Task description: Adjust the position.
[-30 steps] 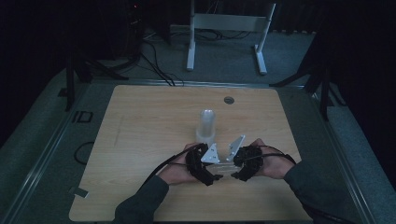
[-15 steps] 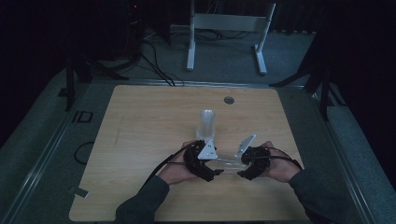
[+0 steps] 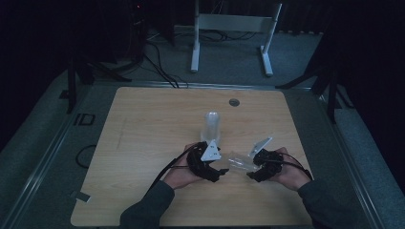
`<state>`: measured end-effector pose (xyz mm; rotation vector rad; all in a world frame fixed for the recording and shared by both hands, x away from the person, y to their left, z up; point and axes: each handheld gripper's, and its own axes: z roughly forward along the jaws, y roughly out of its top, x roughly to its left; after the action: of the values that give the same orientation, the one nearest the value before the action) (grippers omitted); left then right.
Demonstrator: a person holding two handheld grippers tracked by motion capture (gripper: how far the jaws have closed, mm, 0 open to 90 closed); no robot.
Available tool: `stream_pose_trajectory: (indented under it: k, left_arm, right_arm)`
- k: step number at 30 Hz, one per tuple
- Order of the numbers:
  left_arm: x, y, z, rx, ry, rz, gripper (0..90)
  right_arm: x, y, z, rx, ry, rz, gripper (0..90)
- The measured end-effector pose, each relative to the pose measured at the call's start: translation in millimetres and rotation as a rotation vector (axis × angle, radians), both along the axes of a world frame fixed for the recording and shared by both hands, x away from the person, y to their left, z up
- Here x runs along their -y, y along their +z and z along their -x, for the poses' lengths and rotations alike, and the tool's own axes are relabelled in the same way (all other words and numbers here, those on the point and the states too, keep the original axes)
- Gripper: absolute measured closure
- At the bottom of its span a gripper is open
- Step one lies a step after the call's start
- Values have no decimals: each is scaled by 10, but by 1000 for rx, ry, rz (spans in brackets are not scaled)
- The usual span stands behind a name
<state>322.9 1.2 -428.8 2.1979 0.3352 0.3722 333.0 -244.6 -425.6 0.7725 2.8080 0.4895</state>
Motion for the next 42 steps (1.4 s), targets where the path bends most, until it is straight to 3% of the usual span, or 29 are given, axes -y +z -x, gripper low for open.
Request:
stream_pose_trajectory:
  k: [13, 29, 42]
  left_arm:
    - [-19, -44, -23, -27, 35, 16, 236]
    - [-13, -70, -43, -58, 67, 40, 245]
    - [-27, -71, -68, -62, 122, 62, 250]
  right_arm:
    - [78, -32, -36, 21, -83, -26, 417]
    - [202, -78, -72, 44, -195, -92, 417]
    - [222, -138, -28, 116, -339, -128, 418]
